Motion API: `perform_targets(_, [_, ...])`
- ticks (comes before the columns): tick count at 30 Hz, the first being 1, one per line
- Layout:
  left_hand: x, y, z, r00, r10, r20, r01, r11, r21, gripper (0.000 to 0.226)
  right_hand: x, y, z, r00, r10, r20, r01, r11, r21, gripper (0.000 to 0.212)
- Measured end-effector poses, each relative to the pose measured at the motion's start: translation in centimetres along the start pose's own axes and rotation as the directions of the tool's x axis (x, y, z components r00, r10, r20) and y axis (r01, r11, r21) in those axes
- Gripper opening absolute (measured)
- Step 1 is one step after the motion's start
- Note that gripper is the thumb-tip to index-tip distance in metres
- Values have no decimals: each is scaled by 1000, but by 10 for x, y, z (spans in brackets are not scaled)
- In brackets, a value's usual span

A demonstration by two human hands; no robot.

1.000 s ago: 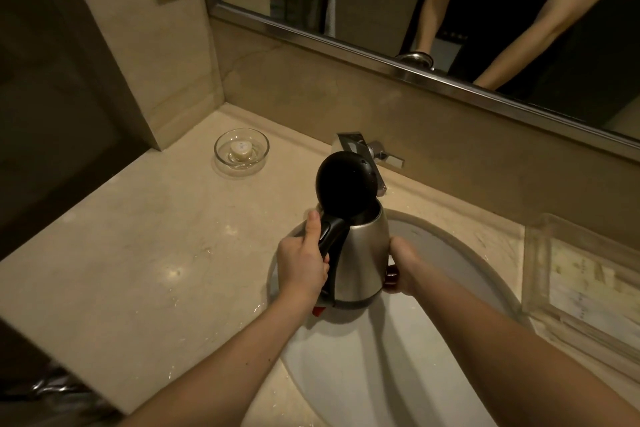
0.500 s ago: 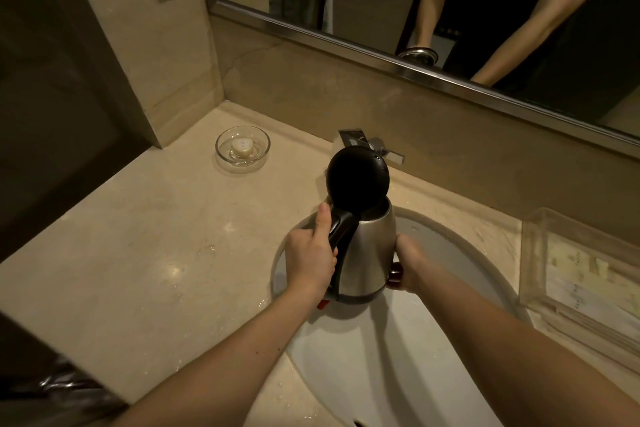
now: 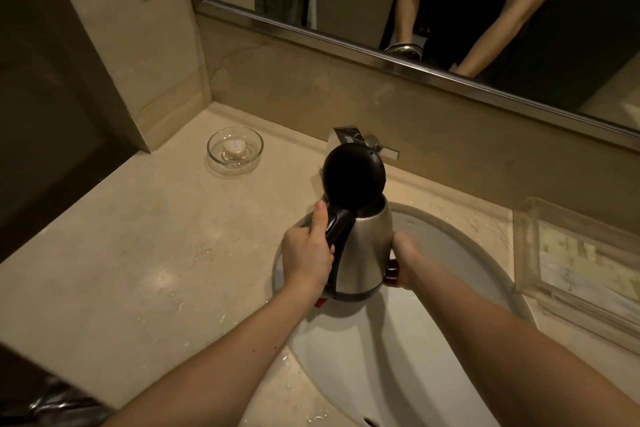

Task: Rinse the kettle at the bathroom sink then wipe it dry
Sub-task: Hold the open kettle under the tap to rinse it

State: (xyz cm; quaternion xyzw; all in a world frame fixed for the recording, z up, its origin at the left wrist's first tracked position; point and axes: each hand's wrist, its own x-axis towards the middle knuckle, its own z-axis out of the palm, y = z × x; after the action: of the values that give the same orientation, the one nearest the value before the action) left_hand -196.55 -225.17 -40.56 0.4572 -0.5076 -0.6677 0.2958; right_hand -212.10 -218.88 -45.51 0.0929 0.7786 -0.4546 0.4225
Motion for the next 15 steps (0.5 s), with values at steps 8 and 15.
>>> perform_targets(8, [4, 1, -2, 1000, 8, -28, -8, 1000, 4, 61, 4, -5, 2, 999, -1, 40, 1, 1000, -7, 25])
perform_targets(15, [2, 4, 1, 998, 6, -60, -4, 999, 42, 61, 6, -7, 0, 996, 6, 86, -2, 999, -47, 30])
